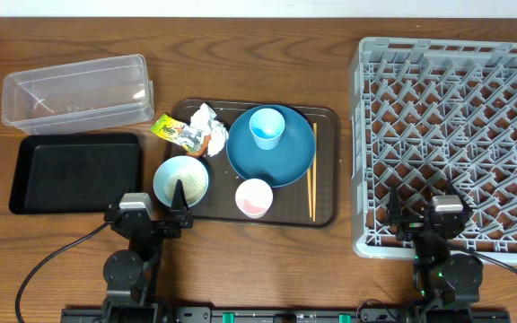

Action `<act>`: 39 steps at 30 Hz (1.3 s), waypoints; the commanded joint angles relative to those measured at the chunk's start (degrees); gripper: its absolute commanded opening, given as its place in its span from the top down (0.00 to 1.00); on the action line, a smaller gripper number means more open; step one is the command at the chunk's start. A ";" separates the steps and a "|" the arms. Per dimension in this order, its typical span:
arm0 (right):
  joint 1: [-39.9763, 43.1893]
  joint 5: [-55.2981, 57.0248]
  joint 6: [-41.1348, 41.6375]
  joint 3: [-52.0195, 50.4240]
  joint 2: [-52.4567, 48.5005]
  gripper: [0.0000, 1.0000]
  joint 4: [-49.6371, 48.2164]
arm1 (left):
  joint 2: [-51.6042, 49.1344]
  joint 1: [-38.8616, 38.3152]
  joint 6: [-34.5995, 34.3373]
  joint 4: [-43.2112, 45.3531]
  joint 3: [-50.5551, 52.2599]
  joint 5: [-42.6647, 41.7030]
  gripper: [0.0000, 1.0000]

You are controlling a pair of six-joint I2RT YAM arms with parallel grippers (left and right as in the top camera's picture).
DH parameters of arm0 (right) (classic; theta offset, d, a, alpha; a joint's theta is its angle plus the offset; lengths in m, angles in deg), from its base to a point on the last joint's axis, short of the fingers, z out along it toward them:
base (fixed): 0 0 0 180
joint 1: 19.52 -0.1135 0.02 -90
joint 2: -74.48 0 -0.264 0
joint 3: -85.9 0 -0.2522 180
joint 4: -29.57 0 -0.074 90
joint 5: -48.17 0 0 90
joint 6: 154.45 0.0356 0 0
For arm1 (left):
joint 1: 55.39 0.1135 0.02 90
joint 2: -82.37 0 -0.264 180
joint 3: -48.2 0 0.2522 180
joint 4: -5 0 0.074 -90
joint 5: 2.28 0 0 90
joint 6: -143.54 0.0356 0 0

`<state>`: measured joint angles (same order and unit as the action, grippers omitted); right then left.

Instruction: Sort waste into correct bins and load items into the dishwasher rack

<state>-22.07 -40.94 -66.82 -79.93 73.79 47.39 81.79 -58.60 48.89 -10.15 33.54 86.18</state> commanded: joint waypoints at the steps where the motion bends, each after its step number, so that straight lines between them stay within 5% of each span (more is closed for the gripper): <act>1: -0.52 -0.04 -0.72 -0.09 0.37 0.01 0.24 | 0.35 -0.20 -0.35 -2.64 0.68 0.55 0.01; 22: -0.52 -0.26 5.09 3.69 -0.09 0.01 2.36 | -4.02 -0.20 -4.37 -4.48 -7.48 0.48 0.02; 32: -0.48 0.98 6.64 24.39 -14.71 0.01 19.65 | -28.92 -0.20 -4.68 -24.83 -32.52 -5.84 0.01; 39: -0.48 0.44 6.60 41.31 -32.85 0.01 35.08 | -48.76 -0.20 -4.66 -50.05 -54.03 -9.25 0.01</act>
<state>-22.07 -40.51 -61.36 -44.26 46.45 79.49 38.12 -58.62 44.45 -55.44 -13.81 78.99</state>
